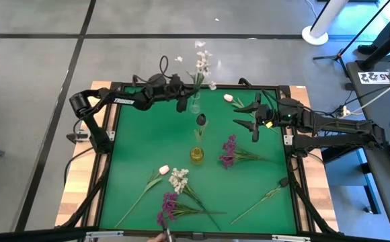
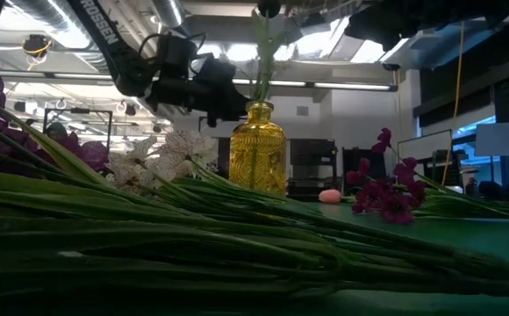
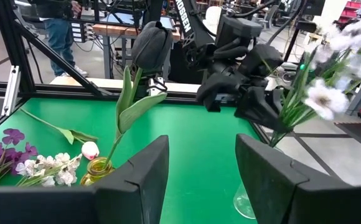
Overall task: Sort flowers into vase by color
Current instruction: Put the top white flower into the transparent vase, then put the top pink flower into the transparent vase
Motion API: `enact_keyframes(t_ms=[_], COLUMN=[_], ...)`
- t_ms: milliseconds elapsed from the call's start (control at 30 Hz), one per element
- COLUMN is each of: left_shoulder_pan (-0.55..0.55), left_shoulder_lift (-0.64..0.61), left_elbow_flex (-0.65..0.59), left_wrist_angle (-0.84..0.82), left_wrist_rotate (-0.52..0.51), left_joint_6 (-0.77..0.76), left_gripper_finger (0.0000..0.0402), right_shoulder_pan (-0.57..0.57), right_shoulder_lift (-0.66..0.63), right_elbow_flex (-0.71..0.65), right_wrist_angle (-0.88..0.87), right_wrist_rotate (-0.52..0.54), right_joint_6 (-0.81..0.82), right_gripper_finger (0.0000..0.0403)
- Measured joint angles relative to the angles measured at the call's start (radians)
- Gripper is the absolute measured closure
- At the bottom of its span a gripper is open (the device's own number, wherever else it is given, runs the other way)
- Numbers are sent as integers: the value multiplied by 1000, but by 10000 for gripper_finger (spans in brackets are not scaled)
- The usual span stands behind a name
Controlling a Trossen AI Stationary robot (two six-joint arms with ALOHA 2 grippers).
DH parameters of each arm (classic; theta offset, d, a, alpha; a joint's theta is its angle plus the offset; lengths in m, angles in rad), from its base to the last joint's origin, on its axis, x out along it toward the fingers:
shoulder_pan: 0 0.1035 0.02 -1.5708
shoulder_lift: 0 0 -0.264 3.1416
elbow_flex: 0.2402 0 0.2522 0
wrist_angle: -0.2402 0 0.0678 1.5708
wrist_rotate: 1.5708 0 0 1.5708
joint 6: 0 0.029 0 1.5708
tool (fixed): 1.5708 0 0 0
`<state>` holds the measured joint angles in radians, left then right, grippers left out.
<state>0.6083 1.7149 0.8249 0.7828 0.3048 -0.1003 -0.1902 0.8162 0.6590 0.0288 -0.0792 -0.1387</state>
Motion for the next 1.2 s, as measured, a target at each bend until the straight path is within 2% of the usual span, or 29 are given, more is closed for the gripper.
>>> enact_keyframes(t_ms=[433, 567, 667, 867, 967, 1100, 1133, 1200], left_shoulder_pan=[0, 0, 0, -21, -53, -120, -142, -190], left_shoulder_lift=[-5, -65, -156, -395, -504, -624, -652, -700], left_elbow_flex=[0, -1, -1, -1, -1, -1, -1, -1], left_wrist_angle=[-156, -217, -333, -674, -794, -875, -880, -885], left_wrist_rotate=[-7, -38, -73, -226, -267, -275, -275, -275], left_joint_6=[25, 36, 80, 163, 161, 105, 86, 49], left_gripper_finger=[246, 218, 203, 194, 193, 193, 193, 193], right_shoulder_pan=[0, 0, 0, 0, 0, -4, -13, -44], right_shoulder_lift=[0, 0, -1, 1, 13, 59, 76, 110], right_elbow_flex=[0, 1, 2, 2, 2, 2, 2, 2], right_wrist_angle=[-5, -18, -74, -337, -444, -590, -616, -641], right_wrist_rotate=[0, 0, 14, 203, 303, 576, 602, 585], right_joint_6=[2, 2, 3, 49, 115, 312, 337, 369], right_gripper_finger=[217, 217, 217, 217, 217, 217, 217, 217])
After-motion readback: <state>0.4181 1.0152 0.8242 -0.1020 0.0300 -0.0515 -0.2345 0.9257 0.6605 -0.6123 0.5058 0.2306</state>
